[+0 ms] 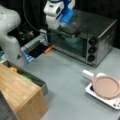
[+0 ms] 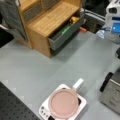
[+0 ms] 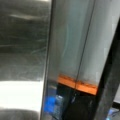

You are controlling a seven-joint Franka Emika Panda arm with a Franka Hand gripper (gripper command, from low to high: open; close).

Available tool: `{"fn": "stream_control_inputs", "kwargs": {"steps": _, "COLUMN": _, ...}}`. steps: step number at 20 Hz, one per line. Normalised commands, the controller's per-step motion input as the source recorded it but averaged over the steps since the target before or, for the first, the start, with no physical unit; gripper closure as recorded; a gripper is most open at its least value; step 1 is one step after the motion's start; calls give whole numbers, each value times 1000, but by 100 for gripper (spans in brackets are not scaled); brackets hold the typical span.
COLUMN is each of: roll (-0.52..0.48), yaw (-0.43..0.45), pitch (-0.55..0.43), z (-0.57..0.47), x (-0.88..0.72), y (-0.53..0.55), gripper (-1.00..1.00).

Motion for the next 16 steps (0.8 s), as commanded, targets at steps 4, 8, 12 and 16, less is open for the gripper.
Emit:
{"fn": "stream_control_inputs", "kwargs": {"steps": 4, "roll": 163, "yaw": -125, "pitch": -128, "z": -115, "x": -280, "y": 512, "gripper": -100}}
{"fn": "stream_control_inputs", "kwargs": {"steps": 8, "roll": 65, "yaw": -158, "pitch": -140, "z": -161, "x": -191, "y": 359, "gripper": -100}}
{"fn": "stream_control_inputs", "kwargs": {"steps": 12, "roll": 55, "yaw": -168, "pitch": -114, "z": -178, "x": -126, "y": 131, "gripper": -100}}
{"fn": "stream_control_inputs", "kwargs": {"steps": 16, "roll": 94, "yaw": -138, "pitch": -80, "z": -163, "x": -117, "y": -66, "gripper": -100}}
